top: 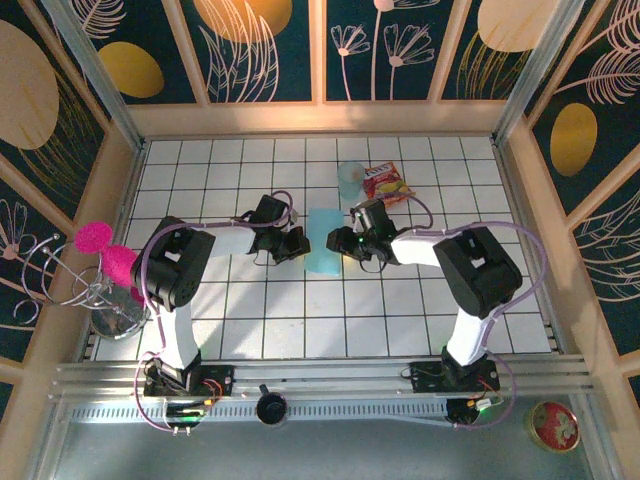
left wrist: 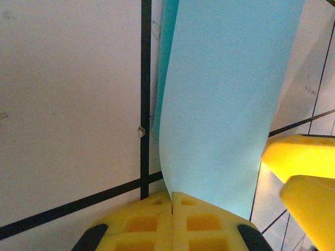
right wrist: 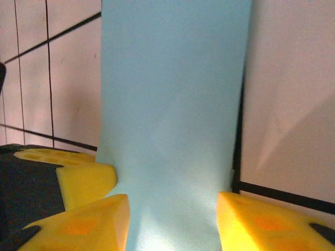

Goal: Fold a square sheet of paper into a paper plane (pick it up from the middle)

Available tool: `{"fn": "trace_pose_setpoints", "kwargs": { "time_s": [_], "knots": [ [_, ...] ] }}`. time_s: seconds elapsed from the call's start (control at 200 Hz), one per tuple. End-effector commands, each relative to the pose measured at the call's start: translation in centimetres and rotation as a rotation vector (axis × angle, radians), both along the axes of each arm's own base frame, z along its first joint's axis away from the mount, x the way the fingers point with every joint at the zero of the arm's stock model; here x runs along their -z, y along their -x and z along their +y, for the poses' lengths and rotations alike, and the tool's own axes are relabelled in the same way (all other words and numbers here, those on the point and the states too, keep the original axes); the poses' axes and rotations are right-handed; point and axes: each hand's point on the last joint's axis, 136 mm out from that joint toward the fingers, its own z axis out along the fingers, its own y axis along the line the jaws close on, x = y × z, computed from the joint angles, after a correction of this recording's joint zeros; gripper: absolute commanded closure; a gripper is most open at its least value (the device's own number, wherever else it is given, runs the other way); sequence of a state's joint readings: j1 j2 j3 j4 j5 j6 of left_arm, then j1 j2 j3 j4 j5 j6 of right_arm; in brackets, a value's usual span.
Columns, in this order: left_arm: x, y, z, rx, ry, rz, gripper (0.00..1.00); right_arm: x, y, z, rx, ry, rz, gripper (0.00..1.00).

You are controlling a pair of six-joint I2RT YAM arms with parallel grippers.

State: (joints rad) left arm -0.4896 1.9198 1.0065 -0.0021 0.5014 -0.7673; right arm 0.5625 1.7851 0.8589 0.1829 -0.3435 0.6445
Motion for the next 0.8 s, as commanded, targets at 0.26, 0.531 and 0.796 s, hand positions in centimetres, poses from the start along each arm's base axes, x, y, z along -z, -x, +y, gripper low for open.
{"fn": "trace_pose_setpoints", "kwargs": {
  "time_s": [0.26, 0.531, 0.796],
  "knots": [
    [-3.7, -0.9, -0.2, -0.083, 0.086, -0.033, 1.00, -5.0, -0.3, -0.7, -0.117, 0.196, -0.421, 0.38],
    [-4.5, -1.0, -0.5, -0.110, 0.121, -0.010, 1.00, -4.7, 3.1, 1.7, -0.325, 0.384, -0.667, 0.41],
    [-4.4, -1.3, -0.7, -0.118, 0.116, 0.005, 1.00, -3.0, 6.2, 4.3, -0.501, 0.392, -0.762, 0.39]
  ]
}}
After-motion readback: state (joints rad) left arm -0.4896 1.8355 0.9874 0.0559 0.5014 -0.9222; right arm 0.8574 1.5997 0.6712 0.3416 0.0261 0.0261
